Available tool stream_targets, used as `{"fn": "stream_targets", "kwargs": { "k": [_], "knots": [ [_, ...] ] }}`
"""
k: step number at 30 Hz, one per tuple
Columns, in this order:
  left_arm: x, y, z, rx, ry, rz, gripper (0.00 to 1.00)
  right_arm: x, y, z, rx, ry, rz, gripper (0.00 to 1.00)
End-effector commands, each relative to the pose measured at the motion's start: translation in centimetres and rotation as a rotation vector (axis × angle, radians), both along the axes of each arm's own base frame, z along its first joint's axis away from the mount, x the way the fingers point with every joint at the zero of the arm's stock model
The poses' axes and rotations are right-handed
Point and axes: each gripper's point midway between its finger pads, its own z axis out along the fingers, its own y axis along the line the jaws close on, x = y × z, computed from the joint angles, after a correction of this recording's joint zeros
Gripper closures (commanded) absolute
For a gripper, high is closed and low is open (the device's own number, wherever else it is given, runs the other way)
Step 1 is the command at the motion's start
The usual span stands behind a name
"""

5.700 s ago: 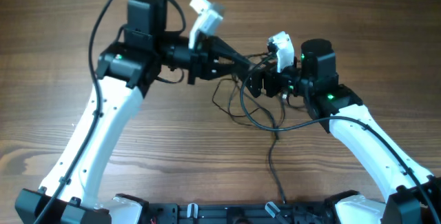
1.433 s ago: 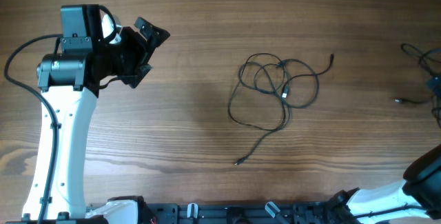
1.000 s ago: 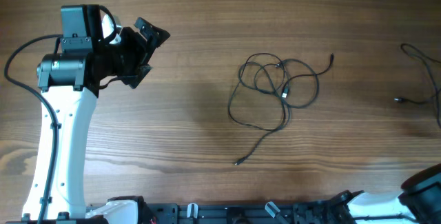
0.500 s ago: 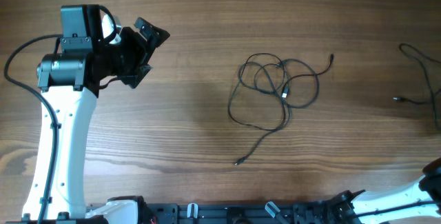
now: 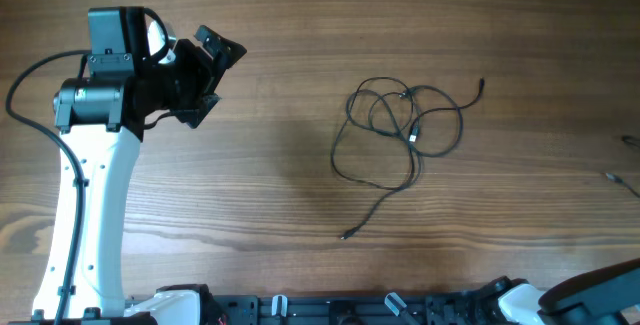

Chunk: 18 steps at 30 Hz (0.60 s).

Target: Untangle cables

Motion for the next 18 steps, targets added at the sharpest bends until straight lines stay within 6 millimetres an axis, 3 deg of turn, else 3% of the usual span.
{"fn": "stream_targets", "kwargs": {
  "k": [1, 2, 6, 8, 9, 11, 13, 15, 16, 18],
  "knots": [
    [0.1, 0.2, 0.1, 0.019, -0.016, -0.006, 0.0, 12.8, 6.2, -5.3, 0.113, 0.163, 0.78, 0.96],
    [0.1, 0.2, 0.1, 0.019, -0.015, -0.006, 0.0, 13.7, 6.5, -7.5, 0.178, 0.158, 0.776, 0.96],
    [0.1, 0.2, 0.1, 0.019, -0.015, -0.006, 0.0, 13.0, 6.7, -18.5, 0.513, 0.136, 0.597, 0.94],
    [0.1, 0.2, 0.1, 0.019, -0.016, -0.006, 0.0, 12.2, 7.8, -23.1, 0.672, 0.113, 0.521, 0.0],
    [0.1, 0.2, 0.1, 0.019, -0.016, -0.006, 0.0, 11.7, 8.2, -24.4, 0.717, 0.122, 0.501, 0.0],
    [0.1, 0.2, 0.1, 0.019, -0.016, -0.006, 0.0, 11.8, 8.0, -23.9, 0.702, 0.118, 0.501, 0.0],
    [0.1, 0.2, 0.1, 0.019, -0.015, -0.006, 0.0, 12.4, 7.4, -21.5, 0.641, 0.068, 0.495, 0.0],
    [0.1, 0.2, 0.1, 0.019, -0.016, -0.006, 0.0, 13.0, 6.7, -17.0, 0.537, -0.012, 0.495, 0.0],
    [0.1, 0.2, 0.1, 0.019, -0.016, -0.006, 0.0, 13.6, 6.6, -13.8, 0.461, -0.054, 0.514, 0.0],
    [0.1, 0.2, 0.1, 0.019, -0.016, -0.006, 0.0, 14.4, 7.1, -8.7, 0.336, -0.103, 0.554, 0.0]
  ]
}}
